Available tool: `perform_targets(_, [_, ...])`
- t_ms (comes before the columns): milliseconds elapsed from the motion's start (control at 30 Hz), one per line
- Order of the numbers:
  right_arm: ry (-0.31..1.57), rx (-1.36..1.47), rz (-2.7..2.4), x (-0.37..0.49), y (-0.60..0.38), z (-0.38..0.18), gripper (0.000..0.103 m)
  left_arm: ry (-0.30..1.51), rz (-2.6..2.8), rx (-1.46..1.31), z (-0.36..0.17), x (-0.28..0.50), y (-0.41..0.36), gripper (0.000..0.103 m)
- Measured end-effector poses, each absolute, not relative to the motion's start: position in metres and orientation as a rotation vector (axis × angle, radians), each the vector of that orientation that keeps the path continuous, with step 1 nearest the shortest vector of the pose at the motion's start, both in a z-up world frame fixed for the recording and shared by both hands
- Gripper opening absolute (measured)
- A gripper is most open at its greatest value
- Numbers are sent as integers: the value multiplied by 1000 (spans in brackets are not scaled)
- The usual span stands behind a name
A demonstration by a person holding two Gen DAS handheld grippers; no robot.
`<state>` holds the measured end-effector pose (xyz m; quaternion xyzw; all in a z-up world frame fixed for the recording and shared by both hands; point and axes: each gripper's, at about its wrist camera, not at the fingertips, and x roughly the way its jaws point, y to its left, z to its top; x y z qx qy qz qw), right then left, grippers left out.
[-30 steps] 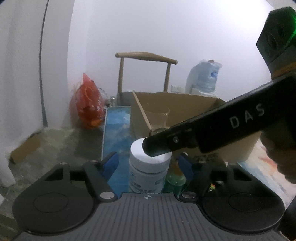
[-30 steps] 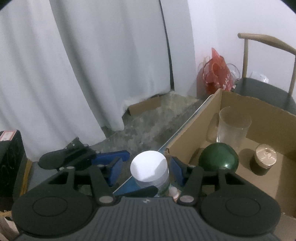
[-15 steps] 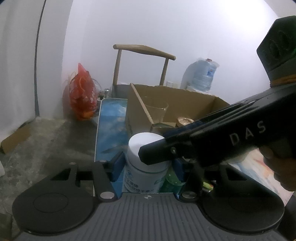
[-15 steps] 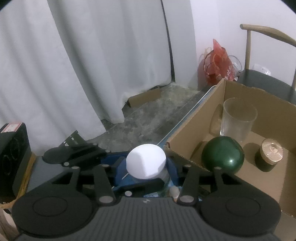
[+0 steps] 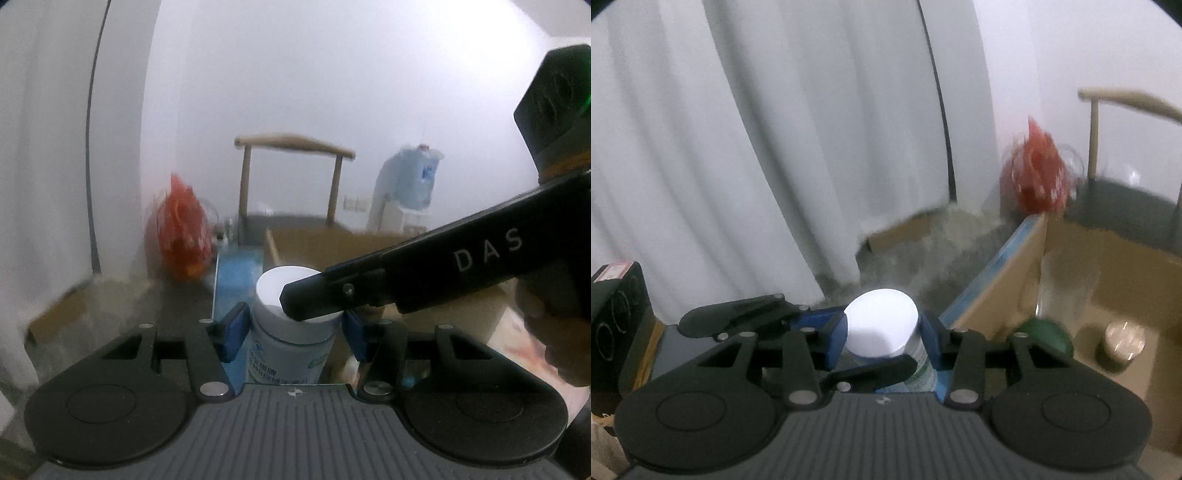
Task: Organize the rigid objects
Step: 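Lift the white-lidded jar into the box and open the right tool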
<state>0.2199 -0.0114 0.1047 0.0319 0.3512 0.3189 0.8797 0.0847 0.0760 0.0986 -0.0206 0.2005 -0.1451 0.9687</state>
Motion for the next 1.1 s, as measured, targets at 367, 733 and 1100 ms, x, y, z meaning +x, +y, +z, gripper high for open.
perform_targets(367, [544,118,550,221,-86,178,47,286,-418,-8,171,124,16,54])
perform_targets(733, [657,226,415,252,-170,120,47,435,-528,-20,121,182,-54,54])
perform_targets(1100, [818,360,409,283,-204,35,47,636,-505,15,57,220,-67,54])
